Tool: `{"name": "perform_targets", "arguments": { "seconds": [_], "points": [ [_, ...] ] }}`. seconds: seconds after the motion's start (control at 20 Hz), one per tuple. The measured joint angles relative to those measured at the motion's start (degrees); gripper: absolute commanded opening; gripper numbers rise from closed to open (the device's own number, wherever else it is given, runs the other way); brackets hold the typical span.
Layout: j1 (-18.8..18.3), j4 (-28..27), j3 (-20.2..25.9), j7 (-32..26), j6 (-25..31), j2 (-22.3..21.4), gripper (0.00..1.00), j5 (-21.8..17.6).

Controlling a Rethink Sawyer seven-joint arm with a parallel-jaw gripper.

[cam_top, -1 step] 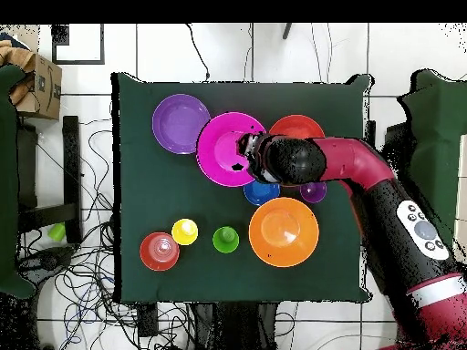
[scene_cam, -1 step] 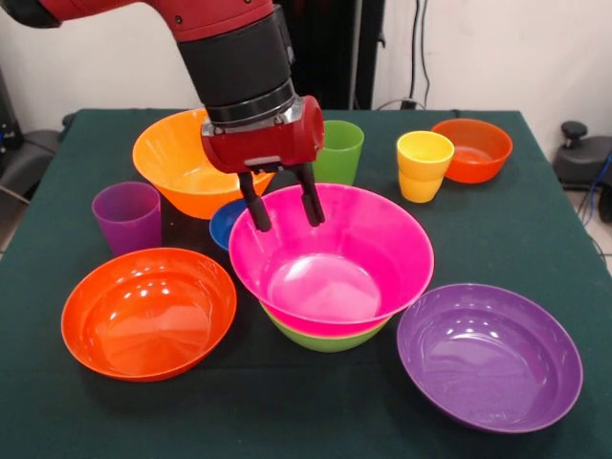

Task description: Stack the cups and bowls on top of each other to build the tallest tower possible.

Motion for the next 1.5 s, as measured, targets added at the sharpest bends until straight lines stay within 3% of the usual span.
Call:
{"name": "perform_targets", "arguments": {
  "seconds": [0.95,1.5],
  "points": [
    [0.0,-3.1,-2.7,0.0,-0.9,4.4,1.0,-0.5],
    [0.0,-3.1,-2.8,0.0,-1.0,4.4,1.0,-0.7]
  ]
}}
